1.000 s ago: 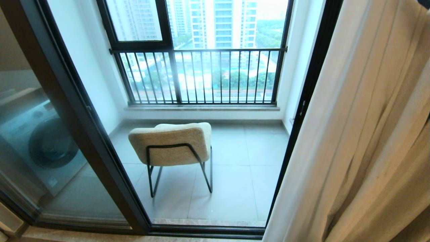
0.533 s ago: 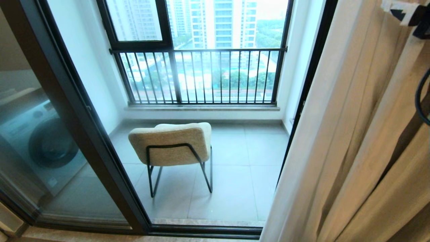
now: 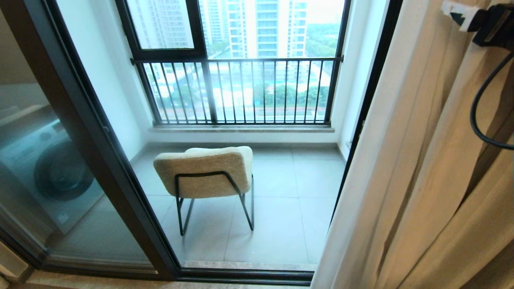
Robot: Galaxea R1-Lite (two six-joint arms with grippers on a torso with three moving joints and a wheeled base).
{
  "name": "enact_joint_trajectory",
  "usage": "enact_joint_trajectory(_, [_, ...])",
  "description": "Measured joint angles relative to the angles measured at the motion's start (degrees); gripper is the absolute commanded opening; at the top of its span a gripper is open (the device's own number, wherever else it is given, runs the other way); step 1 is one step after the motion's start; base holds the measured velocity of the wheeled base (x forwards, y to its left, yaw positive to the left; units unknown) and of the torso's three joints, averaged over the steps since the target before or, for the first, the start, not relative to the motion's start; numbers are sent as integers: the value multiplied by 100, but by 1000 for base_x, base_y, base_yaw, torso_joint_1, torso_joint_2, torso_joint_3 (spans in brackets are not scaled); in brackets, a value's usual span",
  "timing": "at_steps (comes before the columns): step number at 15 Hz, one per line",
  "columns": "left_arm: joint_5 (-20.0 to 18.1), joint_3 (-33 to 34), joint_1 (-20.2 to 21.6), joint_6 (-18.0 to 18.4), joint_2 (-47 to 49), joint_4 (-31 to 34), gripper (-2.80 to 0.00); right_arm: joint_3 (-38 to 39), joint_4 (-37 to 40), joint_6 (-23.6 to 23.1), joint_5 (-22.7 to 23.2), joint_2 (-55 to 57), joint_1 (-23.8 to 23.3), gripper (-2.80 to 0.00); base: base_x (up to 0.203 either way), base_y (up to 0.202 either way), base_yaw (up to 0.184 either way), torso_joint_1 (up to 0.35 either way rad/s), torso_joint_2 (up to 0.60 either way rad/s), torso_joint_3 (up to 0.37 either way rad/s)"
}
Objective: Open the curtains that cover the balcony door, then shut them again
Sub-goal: Close the inner curtains on both sides
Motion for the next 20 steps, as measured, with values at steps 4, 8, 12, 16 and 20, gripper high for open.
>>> enact_joint_trajectory(4, [-2,0,0,0,0,0,-280,-145,-196,25,-29,139,4,-280,0,0,0,0,0,0])
enact_joint_trajectory(8, [-3,0,0,-2,0,0,-280,-176,-208,21,-164,149,6,-280,0,0,0,0,0,0])
enact_joint_trajectory(12, [-2,0,0,1,0,0,-280,-162,-194,21,-1159,138,214,-280,0,0,0,0,0,0])
enact_joint_trajectory(16, [0,0,0,1,0,0,-280,-122,-312,-305,-1849,97,361,-280,0,0,0,0,0,0])
enact_joint_trajectory(20, [-3,0,0,1,0,0,-280,131,-439,-443,-1857,-52,367,-280,0,0,0,0,0,0])
